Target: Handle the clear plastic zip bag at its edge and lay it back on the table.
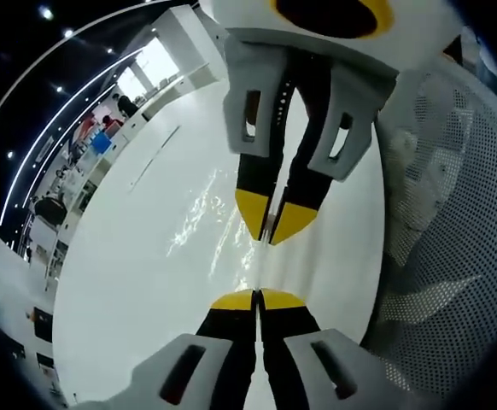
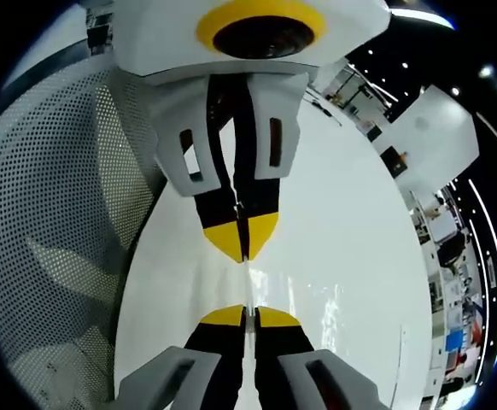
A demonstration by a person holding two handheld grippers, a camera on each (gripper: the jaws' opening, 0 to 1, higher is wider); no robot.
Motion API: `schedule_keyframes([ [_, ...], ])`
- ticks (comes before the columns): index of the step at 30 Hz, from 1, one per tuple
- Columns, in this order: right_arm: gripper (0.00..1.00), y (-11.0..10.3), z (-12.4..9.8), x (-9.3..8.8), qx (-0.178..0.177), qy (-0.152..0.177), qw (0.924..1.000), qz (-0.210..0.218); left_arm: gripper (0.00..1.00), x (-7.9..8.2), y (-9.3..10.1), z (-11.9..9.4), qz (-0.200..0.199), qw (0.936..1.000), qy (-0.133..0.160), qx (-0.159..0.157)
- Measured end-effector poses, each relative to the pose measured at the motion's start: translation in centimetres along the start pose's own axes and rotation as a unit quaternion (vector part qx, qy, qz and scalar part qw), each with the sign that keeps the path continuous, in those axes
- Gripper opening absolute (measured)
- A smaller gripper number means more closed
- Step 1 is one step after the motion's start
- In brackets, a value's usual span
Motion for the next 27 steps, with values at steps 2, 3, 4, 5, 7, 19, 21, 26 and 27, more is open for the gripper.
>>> schedule_keyframes([
  [2, 0.00, -0.1, -0.1, -0.1, 0.002, -0.001, 1.0000, 0.001, 0.00, -0.1, 0.0, 0.0, 0.000, 1.0000, -0.001, 0.000],
  [3, 0.00, -0.1, -0.1, -0.2, 0.002, -0.001, 1.0000, 0.001, 0.00, -0.1, 0.0, 0.0, 0.000, 1.0000, -0.002, 0.000],
  [4, 0.00, -0.1, -0.1, -0.3, 0.002, -0.002, 1.0000, 0.001, 0.00, -0.2, 0.0, 0.0, 0.001, 1.0000, -0.003, 0.000],
  [5, 0.00, -0.1, -0.1, -0.3, 0.002, -0.003, 1.0000, 0.001, 0.00, -0.3, 0.0, 0.0, 0.001, 1.0000, -0.003, 0.000],
  [7, 0.00, -0.2, -0.2, -0.5, 0.002, -0.004, 1.0000, 0.001, 0.00, -0.5, -0.1, 0.0, 0.000, 1.0000, -0.005, 0.000],
  [19, 0.00, -0.3, -0.5, -1.3, 0.001, -0.010, 0.9999, 0.008, 0.00, -0.9, -0.2, -0.1, -0.001, 1.0000, -0.009, 0.001],
  [21, 0.00, -0.3, -0.6, -1.5, 0.000, -0.011, 0.9999, 0.009, 0.00, -0.9, -0.2, -0.1, -0.001, 0.9999, -0.010, 0.001],
  [26, 0.00, -0.3, -0.7, -1.7, -0.002, -0.013, 0.9999, 0.011, 0.00, -1.0, -0.4, -0.1, -0.003, 0.9999, -0.013, 0.002],
  [27, 0.00, -0.3, -0.7, -1.7, -0.002, -0.013, 0.9999, 0.011, 0.00, -1.0, -0.4, -0.1, -0.004, 0.9999, -0.013, 0.002],
])
Point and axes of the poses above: the point that each gripper's makers call its tool centre point, and the gripper's own axes: z roughly forward along the fingers, y roughly to its right, x roughly out of its top, the point moved 1 cm from there along -z, roughly backward along the fingers, and after that the axes turned 8 degrees about -z, right-handed, at the moved point
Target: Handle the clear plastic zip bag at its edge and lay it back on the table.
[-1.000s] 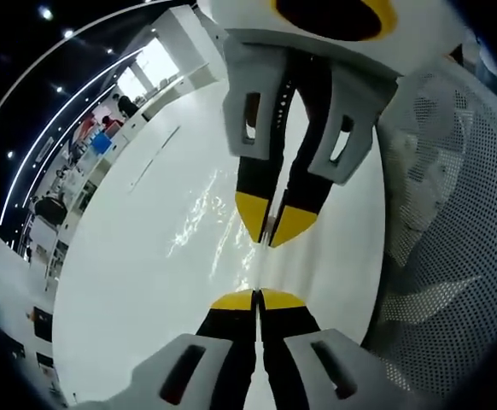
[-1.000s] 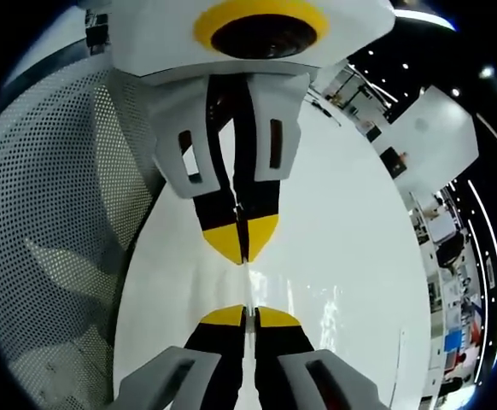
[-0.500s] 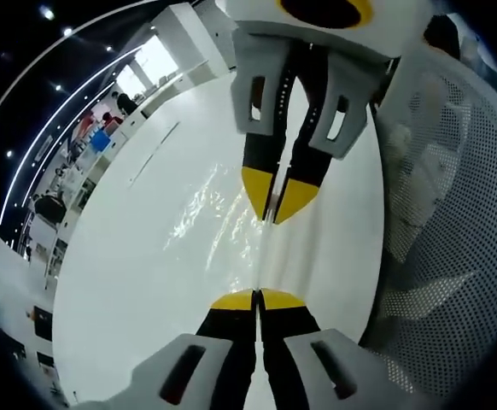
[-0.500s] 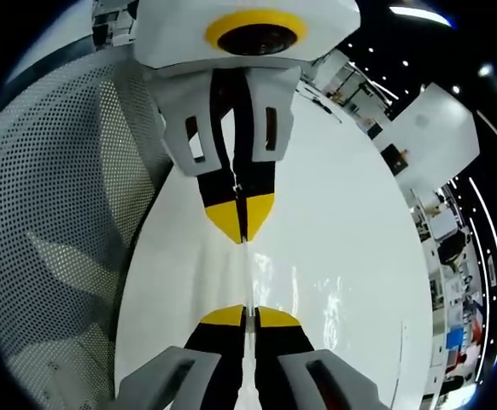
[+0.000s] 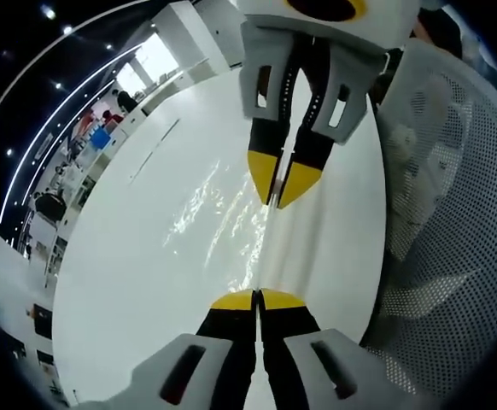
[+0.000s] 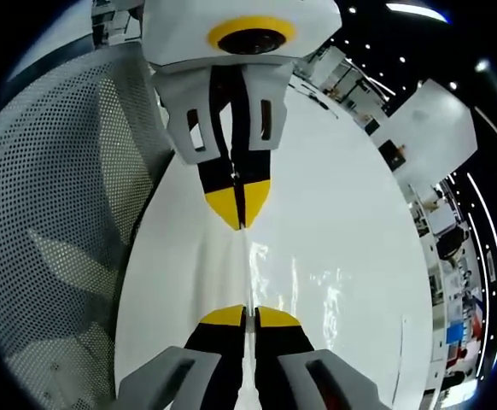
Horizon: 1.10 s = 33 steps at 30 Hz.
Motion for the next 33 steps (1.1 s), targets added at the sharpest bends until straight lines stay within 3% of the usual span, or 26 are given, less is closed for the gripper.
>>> schedule_keyframes([
  [33, 0.00, -0.7, -0.9, -2.2, 0.002, -0.018, 0.9997, 0.017, 0.00, -1.5, -0.4, 0.0, -0.006, 0.9998, -0.017, 0.006],
])
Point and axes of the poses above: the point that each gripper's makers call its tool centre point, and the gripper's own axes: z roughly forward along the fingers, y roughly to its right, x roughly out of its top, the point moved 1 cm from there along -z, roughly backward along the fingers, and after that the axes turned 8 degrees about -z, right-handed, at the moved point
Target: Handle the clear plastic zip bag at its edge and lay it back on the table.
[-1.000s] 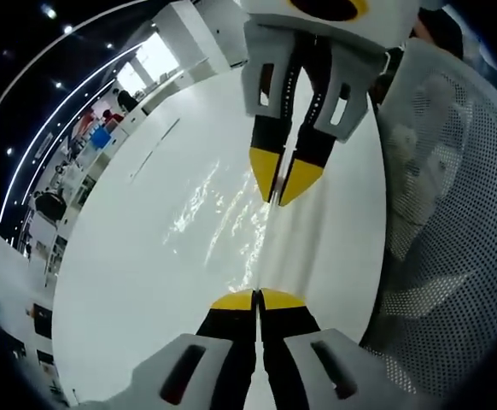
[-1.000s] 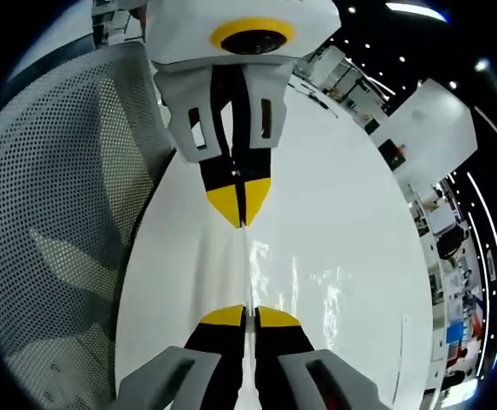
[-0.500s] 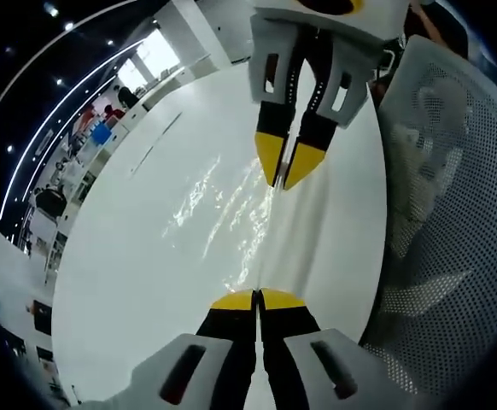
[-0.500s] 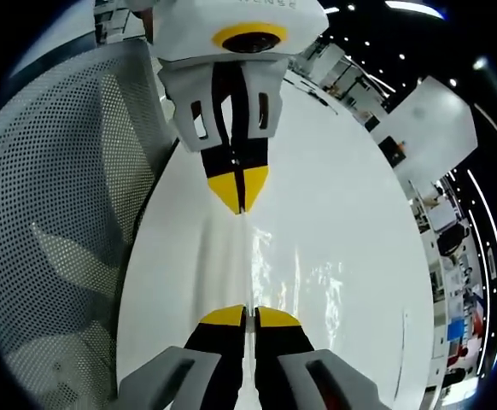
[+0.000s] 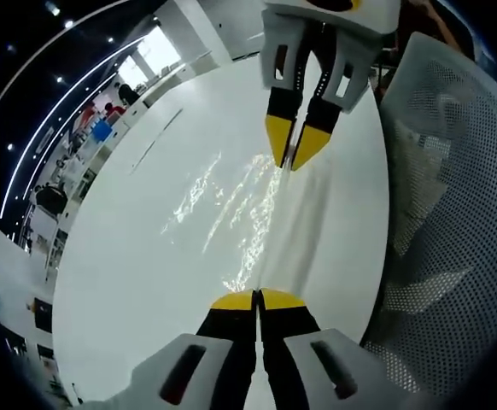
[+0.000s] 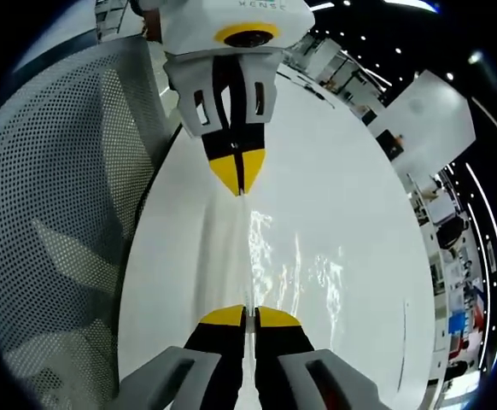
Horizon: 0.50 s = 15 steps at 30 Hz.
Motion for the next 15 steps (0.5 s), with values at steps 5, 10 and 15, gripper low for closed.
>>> schedule_keyframes([
  [5, 0.00, 0.00, -0.11, -0.36, -0.001, -0.004, 1.0000, 0.003, 0.00, -0.07, -0.06, -0.03, -0.001, 1.0000, 0.000, 0.000],
  [10, 0.00, -0.14, -0.17, -0.57, 0.000, -0.005, 1.0000, 0.004, 0.00, -0.23, -0.11, -0.15, 0.001, 1.0000, -0.003, 0.001],
  [15, 0.00, -0.20, -0.25, -0.74, -0.001, -0.005, 1.0000, 0.005, 0.00, -0.25, -0.17, -0.22, 0.000, 1.0000, -0.003, 0.002],
])
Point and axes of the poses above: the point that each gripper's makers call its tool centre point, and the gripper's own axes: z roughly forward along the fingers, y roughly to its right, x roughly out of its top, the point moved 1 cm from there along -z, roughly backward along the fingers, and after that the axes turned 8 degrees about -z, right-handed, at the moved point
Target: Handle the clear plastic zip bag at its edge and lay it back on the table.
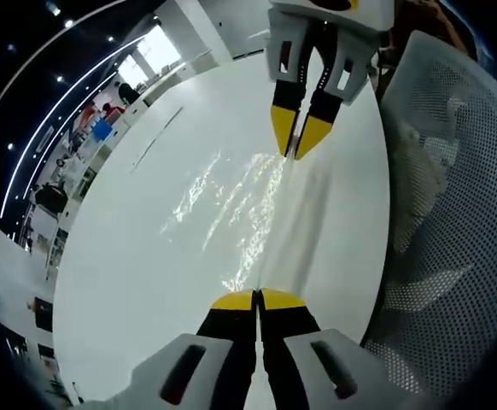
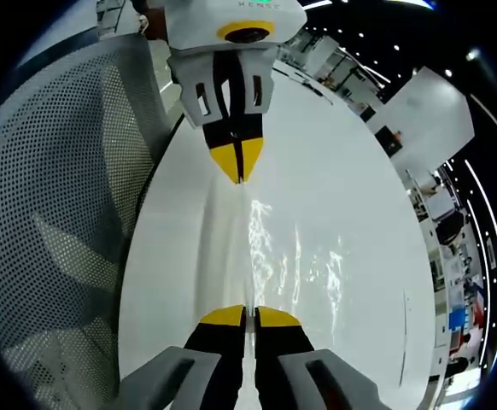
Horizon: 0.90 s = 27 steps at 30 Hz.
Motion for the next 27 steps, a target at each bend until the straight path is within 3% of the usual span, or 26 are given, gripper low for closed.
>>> schedule_keyframes([
  [20, 0.00, 0.1, 0.1, -0.4, -0.007, -0.015, 0.9998, 0.013, 0.00, -0.1, -0.1, 0.1, -0.003, 0.9999, -0.010, 0.008],
  [23, 0.01, 0.2, -0.1, -0.3, -0.010, -0.008, 0.9998, 0.017, 0.00, -0.2, -0.2, 0.0, -0.004, 0.9999, -0.009, 0.007],
  [25, 0.03, 0.0, -0.2, 0.5, 0.001, 0.015, 0.9987, 0.048, 0.00, -0.3, -0.2, 0.0, -0.004, 0.9999, -0.009, 0.006],
  [27, 0.06, 0.3, -0.5, 1.4, 0.000, 0.037, 0.9980, 0.050, 0.00, -0.2, 0.0, 0.0, -0.001, 1.0000, -0.008, 0.005],
])
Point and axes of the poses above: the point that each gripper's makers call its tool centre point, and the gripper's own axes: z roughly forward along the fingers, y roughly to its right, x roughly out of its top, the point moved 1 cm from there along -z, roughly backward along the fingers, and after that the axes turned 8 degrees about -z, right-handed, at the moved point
